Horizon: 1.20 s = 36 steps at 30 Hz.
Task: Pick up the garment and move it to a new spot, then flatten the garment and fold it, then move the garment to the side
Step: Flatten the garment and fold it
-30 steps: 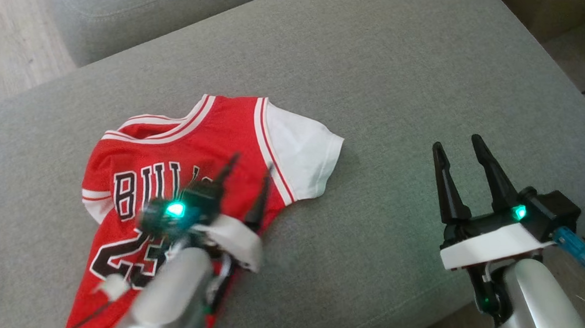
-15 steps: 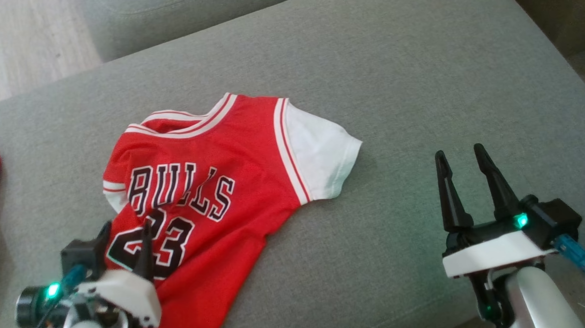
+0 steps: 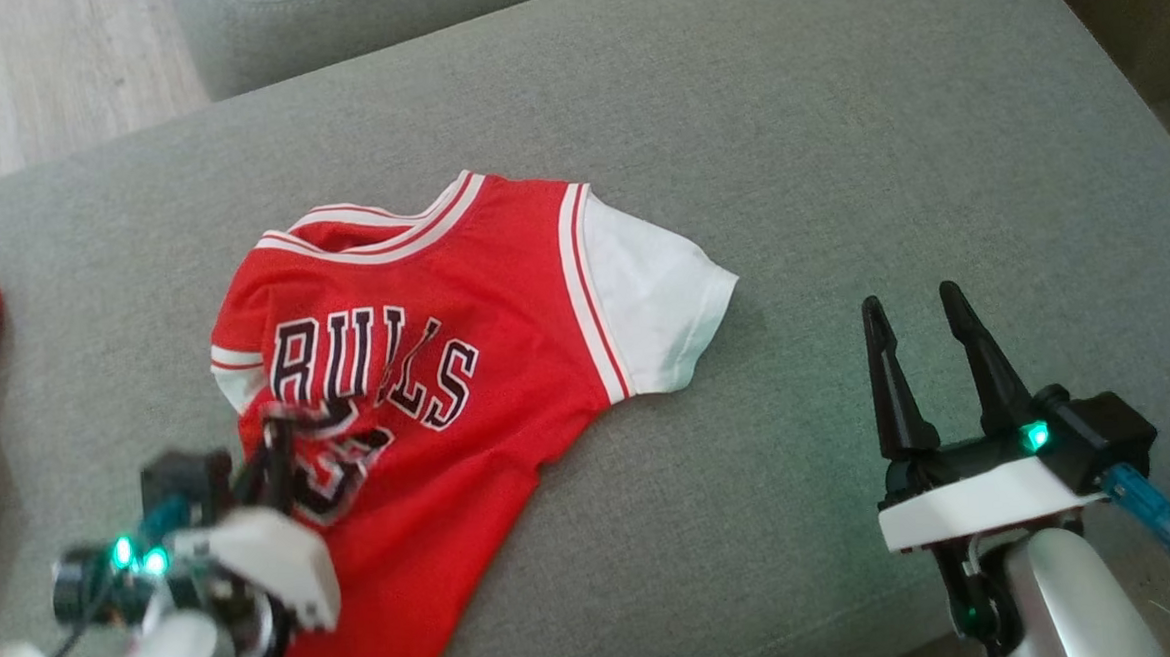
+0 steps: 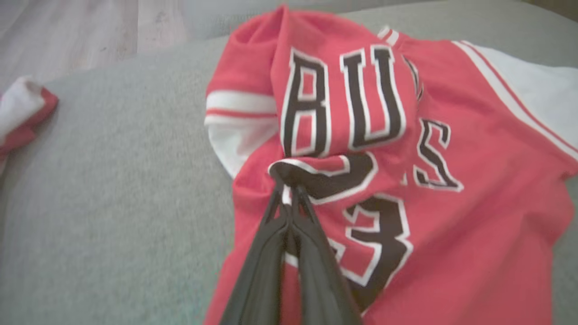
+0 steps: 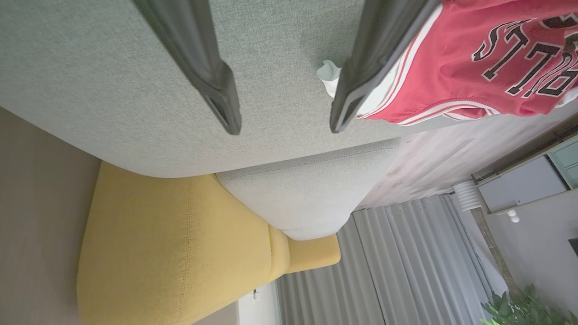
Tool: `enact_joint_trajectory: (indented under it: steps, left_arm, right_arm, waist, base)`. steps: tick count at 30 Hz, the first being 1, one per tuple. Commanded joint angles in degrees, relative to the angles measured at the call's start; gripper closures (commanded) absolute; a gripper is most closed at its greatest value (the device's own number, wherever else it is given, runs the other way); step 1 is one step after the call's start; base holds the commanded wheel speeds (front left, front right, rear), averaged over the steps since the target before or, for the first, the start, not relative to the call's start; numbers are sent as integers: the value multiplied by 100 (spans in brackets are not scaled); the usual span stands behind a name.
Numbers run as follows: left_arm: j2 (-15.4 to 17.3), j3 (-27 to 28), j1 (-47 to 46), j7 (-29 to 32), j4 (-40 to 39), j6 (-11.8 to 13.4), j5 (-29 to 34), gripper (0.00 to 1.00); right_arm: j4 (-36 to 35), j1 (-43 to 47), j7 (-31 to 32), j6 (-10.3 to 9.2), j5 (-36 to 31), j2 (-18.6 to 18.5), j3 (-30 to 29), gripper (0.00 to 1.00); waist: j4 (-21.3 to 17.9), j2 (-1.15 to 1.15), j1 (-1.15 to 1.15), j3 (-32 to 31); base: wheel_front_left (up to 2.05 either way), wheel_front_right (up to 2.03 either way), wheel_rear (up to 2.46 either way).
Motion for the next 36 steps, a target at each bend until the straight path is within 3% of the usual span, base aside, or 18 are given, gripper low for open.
enact_joint_trajectory:
  steps: [1, 9, 17, 18, 19, 20, 26, 36]
  left_arm:
    - [92, 228, -578, -134, 5, 11, 129, 100]
    - [-56, 129, -1620, -580, 1327, -108, 569, 100]
    - [-229, 128, -1995, -1240, 2272, -274, 650, 100]
    - [-268, 129, -2018, -1366, 2349, -272, 663, 69]
    - [-336, 154, -2016, -1474, 2412, -284, 621, 22]
    - [-400, 190, -1997, -1580, 2459, -304, 560, 0]
    - [-746, 383, -1437, -2287, 1949, -173, 462, 0]
    - [-1344, 936, 756, -2358, -277, 137, 924, 0]
  right_arm:
    - [-170, -211, -62, 44, 34, -21, 151, 0]
    - [-129, -221, -62, 44, 67, -21, 208, 0]
    - [-110, -182, -62, 44, 10, -21, 128, 0]
    - [-109, -170, -62, 44, -3, -21, 107, 0]
    - [-111, -159, -62, 44, -17, -21, 93, 0]
    - [-108, -149, -62, 44, -36, -21, 97, 0]
    - [-176, -61, -62, 44, -196, -21, -76, 0]
    - [-270, 191, -62, 44, -1046, -53, -717, 0]
  waist:
    - [-19, 0, 0, 20]
    - [-111, 0, 0, 23]
    - [-84, 0, 0, -53]
    - [-60, 0, 0, -71]
    - [-29, 0, 0, -98]
    - [-6, 0, 0, -129]
    - [206, 0, 0, -454]
    - [879, 0, 0, -851]
  base:
    - [0, 0, 0]
    - [0, 0, 0]
    - [0, 0, 0]
    - [0, 0, 0]
    - [0, 0, 0]
    - [0, 0, 0]
    - [0, 0, 0]
    - [0, 0, 0]
